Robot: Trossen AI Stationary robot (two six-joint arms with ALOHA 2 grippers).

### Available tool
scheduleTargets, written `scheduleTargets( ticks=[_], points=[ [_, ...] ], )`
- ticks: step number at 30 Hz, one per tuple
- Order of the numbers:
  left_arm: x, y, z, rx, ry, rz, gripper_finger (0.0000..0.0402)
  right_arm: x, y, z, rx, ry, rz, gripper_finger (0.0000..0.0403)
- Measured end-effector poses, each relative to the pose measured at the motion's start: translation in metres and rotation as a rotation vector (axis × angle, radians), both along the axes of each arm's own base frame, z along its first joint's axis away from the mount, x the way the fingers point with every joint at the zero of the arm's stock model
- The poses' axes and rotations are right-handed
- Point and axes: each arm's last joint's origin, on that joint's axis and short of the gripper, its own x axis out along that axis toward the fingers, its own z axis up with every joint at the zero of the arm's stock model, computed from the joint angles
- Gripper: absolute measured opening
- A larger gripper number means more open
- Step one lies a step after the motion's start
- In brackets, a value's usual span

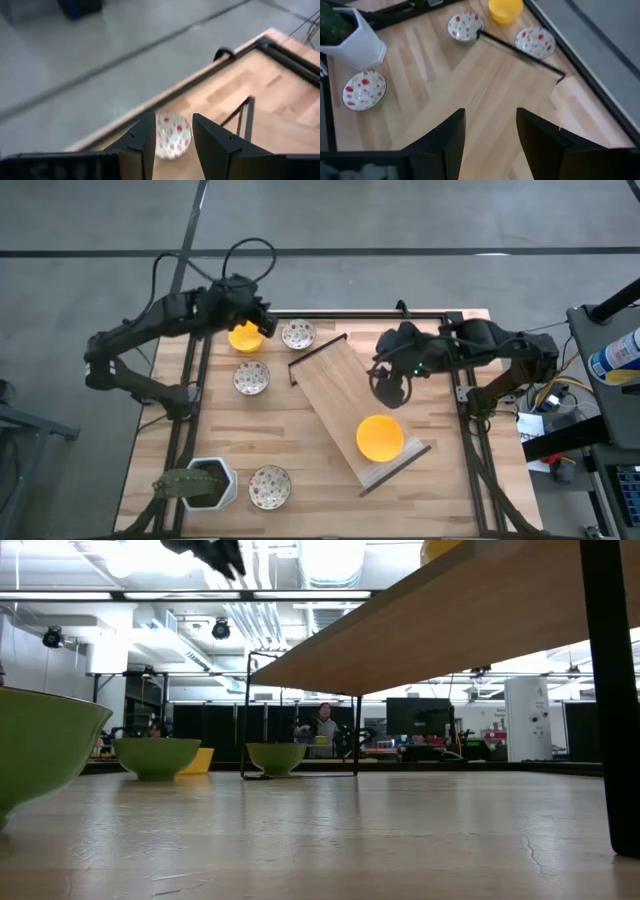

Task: Pick & Place Mini bowls
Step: Stack the yellow bowl on the yellow bowl on the shelf

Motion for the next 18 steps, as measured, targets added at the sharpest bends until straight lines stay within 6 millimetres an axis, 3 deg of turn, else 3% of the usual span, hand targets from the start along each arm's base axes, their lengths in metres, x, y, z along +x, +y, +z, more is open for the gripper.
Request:
scheduleTargets(
  ticks=[7, 18],
  points=[
    [0.005, 0.042, -0.024, -0.178, 0.06, 0.092, 0.0122, 0.001, -0.011, 0.012, -0.027, -0.063, 0.013, 0.0169],
    [0.024, 0.1, -0.087, -0.454, 0.314, 0.171, 0.0122, 0.0, -0.016, 0.019, 0.022, -0.087, 0.075, 0.0162]
  ],
)
